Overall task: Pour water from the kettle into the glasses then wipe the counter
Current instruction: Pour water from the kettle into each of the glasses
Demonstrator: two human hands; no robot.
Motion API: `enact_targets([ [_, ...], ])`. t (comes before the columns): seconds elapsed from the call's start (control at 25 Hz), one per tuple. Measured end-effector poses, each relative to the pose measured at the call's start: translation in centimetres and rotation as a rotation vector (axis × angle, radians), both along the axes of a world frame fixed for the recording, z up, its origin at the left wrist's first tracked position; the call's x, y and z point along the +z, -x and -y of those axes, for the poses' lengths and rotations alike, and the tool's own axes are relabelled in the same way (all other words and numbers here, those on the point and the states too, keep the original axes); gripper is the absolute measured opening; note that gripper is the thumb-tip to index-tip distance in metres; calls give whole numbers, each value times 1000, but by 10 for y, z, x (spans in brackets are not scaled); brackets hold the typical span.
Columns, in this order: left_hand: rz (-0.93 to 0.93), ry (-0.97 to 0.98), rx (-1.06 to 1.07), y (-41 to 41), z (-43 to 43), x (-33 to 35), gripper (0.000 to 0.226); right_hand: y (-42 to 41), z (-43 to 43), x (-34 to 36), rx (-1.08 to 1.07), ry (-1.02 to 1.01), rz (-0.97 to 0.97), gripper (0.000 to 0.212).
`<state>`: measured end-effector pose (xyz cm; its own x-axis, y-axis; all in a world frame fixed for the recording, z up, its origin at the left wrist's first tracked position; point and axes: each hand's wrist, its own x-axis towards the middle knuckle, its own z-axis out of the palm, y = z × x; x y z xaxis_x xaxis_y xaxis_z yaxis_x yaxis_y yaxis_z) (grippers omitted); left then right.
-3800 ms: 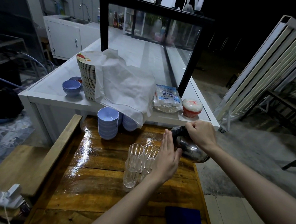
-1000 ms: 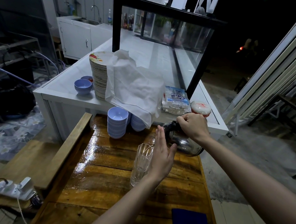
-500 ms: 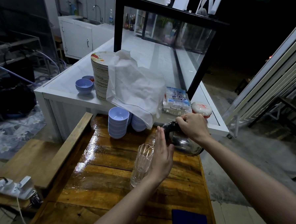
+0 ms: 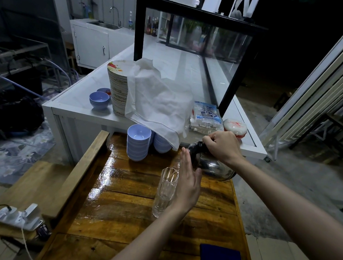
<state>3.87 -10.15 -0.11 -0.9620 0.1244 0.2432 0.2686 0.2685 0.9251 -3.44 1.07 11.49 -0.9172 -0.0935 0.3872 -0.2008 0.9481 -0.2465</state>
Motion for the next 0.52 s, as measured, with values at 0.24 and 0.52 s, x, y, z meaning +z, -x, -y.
enact_targets([
  [0.24, 2, -18, 14, 0, 0, -3, 66, 0, 5, 2, 45, -33, 4, 48],
  [0.52, 12, -24, 23, -3, 2, -3, 67, -2, 11, 7, 66, -66, 4, 49],
])
